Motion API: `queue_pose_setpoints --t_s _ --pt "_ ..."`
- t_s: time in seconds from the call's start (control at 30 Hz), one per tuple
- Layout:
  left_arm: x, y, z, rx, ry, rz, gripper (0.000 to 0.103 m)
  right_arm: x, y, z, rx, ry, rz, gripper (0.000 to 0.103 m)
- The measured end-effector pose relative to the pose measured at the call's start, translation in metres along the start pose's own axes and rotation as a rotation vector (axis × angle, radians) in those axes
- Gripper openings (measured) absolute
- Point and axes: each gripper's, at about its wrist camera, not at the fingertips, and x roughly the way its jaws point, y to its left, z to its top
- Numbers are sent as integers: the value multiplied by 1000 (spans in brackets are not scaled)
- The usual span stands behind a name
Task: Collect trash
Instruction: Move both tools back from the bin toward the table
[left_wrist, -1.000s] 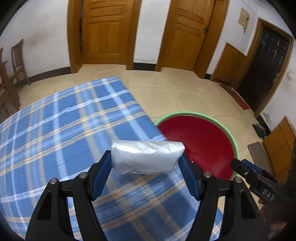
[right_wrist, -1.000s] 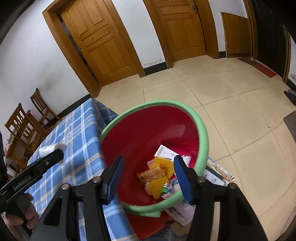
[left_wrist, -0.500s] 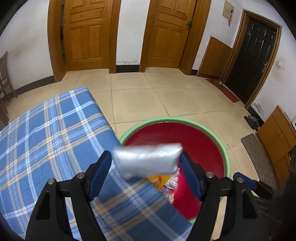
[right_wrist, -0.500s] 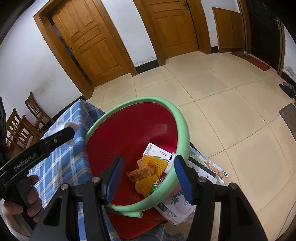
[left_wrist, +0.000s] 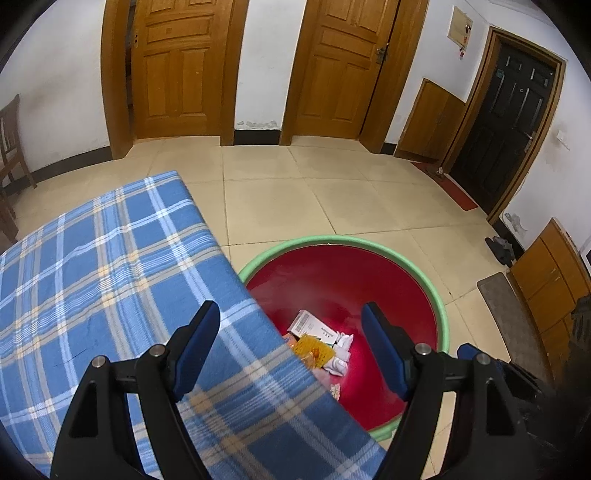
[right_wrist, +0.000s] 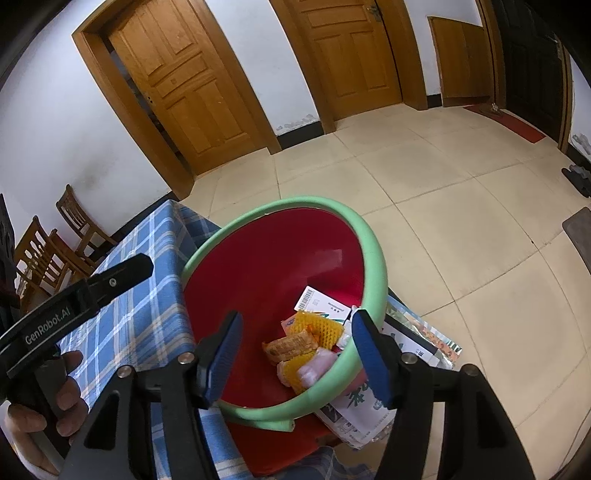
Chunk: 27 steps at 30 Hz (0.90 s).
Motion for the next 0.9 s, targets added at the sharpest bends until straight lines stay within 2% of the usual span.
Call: queue_pose_setpoints --t_s 0.23,0.57,0.9 --pt "-24 12 -6 -29 -22 29 78 -8 15 -1 -28 -10 21 74" --pt "-58 38 -18 -86 -43 104 78 -23 43 -7 -86 -26 63 76" --pt "-89 71 -46 -168 -43 159 79 -35 72 -19 -150 -32 113 82"
